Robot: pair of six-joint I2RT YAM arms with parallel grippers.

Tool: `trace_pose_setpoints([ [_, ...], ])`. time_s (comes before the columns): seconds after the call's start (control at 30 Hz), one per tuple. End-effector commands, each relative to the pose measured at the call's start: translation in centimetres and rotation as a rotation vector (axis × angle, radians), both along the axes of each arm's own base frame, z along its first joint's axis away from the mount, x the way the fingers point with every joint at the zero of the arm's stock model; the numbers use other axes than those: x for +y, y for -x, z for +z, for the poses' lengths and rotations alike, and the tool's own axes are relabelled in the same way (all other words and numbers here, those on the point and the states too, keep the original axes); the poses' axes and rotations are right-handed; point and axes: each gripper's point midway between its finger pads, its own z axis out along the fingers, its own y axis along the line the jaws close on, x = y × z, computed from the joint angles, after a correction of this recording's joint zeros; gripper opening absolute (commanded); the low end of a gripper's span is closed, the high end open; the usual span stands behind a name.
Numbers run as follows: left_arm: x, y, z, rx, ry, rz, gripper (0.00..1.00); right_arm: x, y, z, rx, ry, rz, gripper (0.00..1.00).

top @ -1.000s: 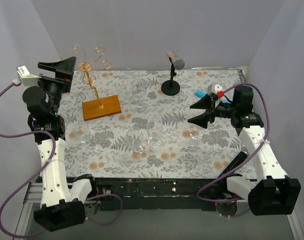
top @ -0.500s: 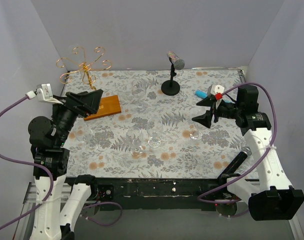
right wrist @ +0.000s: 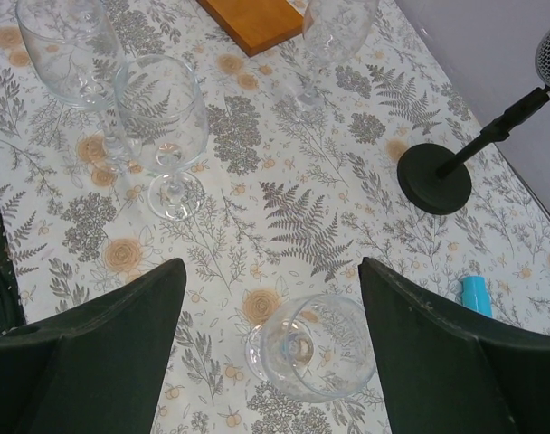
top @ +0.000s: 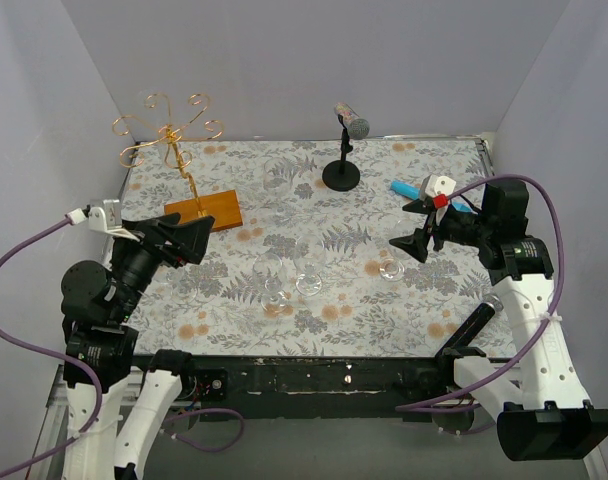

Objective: Place the wine glass upside down on the wine glass rack
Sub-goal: Pick up the wine glass at the center of the board.

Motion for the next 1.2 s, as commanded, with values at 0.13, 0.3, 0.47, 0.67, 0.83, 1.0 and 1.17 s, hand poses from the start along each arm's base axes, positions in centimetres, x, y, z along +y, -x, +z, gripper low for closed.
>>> trace_pose_setpoints([
  [0.13,0.2,0.6,-1.2,0.010,-0.027,0.005,0.98,-0.2,-0.1,0.9,-0.001,-0.005,-0.017,0.86],
  [0.3,-0.4,0.6,-1.4,0.014,-0.007,-0.023,0.98,-0.3,-0.4,1.1,0.000,0.000,-0.022,0.86],
  [0.47,-1.1,0.9,-1.0,0.014,0.015,-0.066,0.98,-0.1,-0.6,1.4,0.001,-0.005,-0.014,0.86],
  [0.67,-1.1,0.6,-1.4,0.026,0.019,-0.067,0.98,0.0,-0.6,1.4,0.009,-0.016,-0.003,0.86],
  [0.83,-1.4,0.9,-1.4,0.030,0.030,-0.085,0.98,0.2,-0.6,1.2,0.015,-0.025,0.005,0.86],
  [1.0,-1.3,1.1,-1.2,0.033,0.027,-0.079,0.98,0.2,-0.7,1.1,0.020,-0.032,0.010,0.86],
  [1.17,-1.3,1.4,-1.0,0.035,0.034,-0.083,0.98,0.2,-0.6,1.4,0.010,-0.037,0.013,0.86],
])
